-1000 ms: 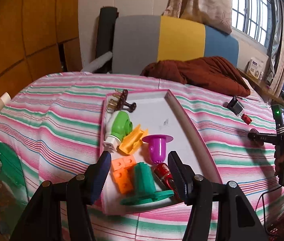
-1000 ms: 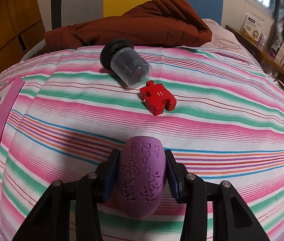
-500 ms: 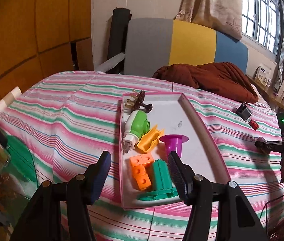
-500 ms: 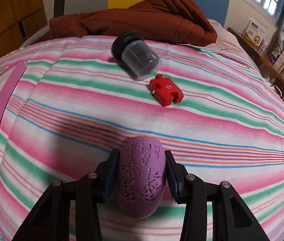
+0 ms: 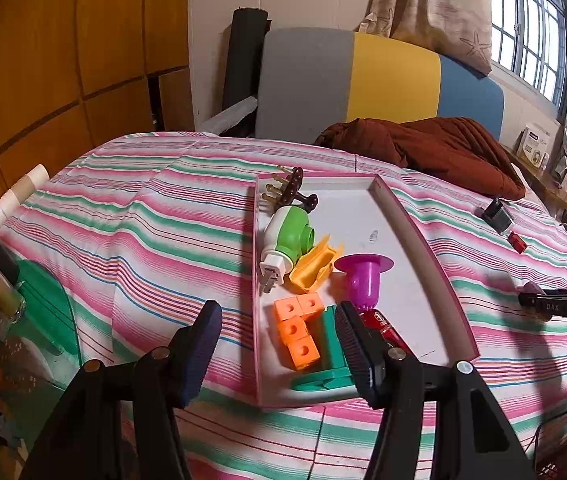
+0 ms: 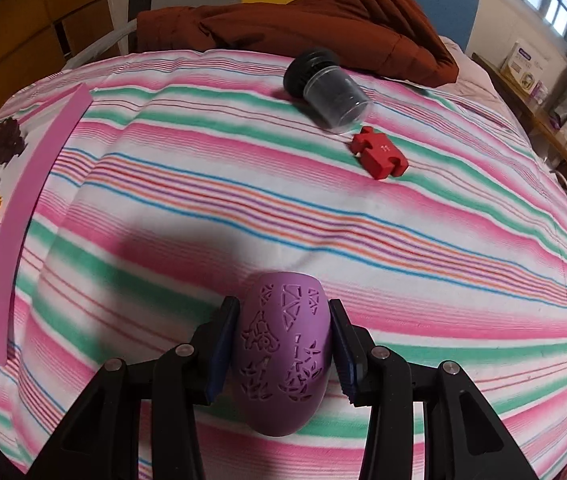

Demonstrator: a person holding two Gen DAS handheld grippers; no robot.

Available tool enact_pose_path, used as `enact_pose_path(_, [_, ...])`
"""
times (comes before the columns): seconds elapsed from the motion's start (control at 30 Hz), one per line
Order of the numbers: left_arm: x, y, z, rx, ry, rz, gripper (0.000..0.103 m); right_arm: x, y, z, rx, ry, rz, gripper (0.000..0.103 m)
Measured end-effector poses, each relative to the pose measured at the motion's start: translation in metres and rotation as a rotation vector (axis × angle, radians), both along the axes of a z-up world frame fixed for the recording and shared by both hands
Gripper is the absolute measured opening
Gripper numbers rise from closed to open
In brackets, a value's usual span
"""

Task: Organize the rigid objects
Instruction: 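Withdraw the left tool from the tray while the right tool carries the purple egg toward it, then carry the purple egg sponge into the tray and open the right tool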

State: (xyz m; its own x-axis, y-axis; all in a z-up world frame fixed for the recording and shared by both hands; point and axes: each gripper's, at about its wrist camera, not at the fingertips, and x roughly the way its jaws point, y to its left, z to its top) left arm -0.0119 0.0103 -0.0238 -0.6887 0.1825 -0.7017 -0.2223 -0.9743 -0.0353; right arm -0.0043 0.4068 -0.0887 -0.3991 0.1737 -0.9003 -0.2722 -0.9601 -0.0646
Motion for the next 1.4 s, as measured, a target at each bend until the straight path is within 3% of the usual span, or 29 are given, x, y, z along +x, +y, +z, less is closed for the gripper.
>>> enact_pose_path(0.23, [0.002, 0.000, 0.000, 0.008, -0.005, -0.008, 0.059, 0.009, -0.005, 0.002, -0.094, 0.018, -0.007, 0.044])
enact_pose_path(0.6, [-0.001, -0.008, -0.010, -0.012, -0.027, 0.025, 0.059, 0.011, -0.034, 0.017, -0.113, 0.092, 0.052, 0.044])
enact_pose_path(0.87, [-0.002, -0.010, -0.014, -0.016, -0.036, 0.033, 0.059, 0.002, -0.096, 0.051, -0.168, 0.209, 0.190, 0.044])
enact_pose_path(1.13, [-0.002, -0.017, -0.011, -0.010, -0.034, 0.059, 0.060, -0.009, -0.170, 0.076, -0.228, 0.268, 0.359, 0.044])
enact_pose_path(1.4, [-0.002, -0.025, -0.009, -0.007, -0.028, 0.075, 0.060, -0.031, -0.214, 0.051, -0.219, 0.209, 0.434, 0.044])
